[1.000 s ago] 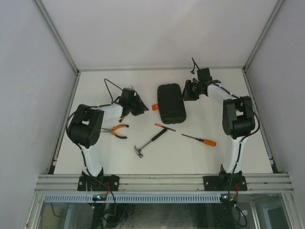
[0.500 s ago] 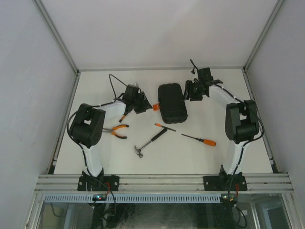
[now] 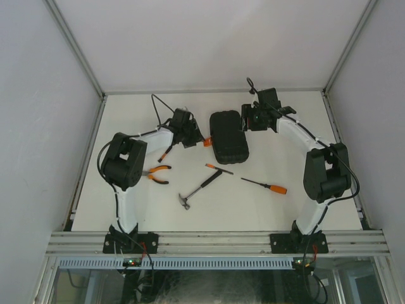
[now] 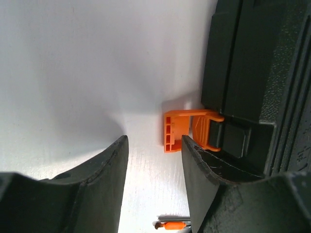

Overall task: Sort the tools into containers
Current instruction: Open the storage box at the center of the board.

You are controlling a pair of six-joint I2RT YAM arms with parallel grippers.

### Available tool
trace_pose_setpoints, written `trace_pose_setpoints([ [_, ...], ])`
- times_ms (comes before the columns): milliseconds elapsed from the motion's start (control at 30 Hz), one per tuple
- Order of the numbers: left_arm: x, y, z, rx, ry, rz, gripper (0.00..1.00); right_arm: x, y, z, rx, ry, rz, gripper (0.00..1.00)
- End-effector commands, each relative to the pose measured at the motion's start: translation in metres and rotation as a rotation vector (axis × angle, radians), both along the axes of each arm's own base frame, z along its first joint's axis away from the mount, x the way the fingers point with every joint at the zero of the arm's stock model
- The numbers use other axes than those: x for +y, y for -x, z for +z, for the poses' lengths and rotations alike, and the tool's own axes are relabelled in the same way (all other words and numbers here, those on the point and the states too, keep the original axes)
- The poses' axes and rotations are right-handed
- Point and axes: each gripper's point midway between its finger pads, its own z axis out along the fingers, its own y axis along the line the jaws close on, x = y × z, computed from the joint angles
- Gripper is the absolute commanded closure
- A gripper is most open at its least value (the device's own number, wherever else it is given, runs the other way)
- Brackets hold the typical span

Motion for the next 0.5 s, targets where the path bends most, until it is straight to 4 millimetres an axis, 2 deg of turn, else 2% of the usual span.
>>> trace_pose_setpoints([
  [0,-0.006,-0.010,0.003,0.005,-0.010,0.017,0.49,0.002,-0.003,0.026,-0.083,0.016,0.011,0.45],
  [200,-0.016,-0.008,0.000,0.012,-0.015,0.010,0.50,0.001,0.001,0.023,-0.068,0.027,0.010,0.45],
  [433,-0.008,-0.001,-0.017,0.062,-0.061,0.047,0.58,-0.006,0.003,0.030,-0.079,0.049,-0.019,0.49],
  [467,-0.018,0.007,-0.019,0.069,-0.063,0.026,0.59,-0.006,0.003,0.032,-0.084,0.049,-0.022,0.50],
])
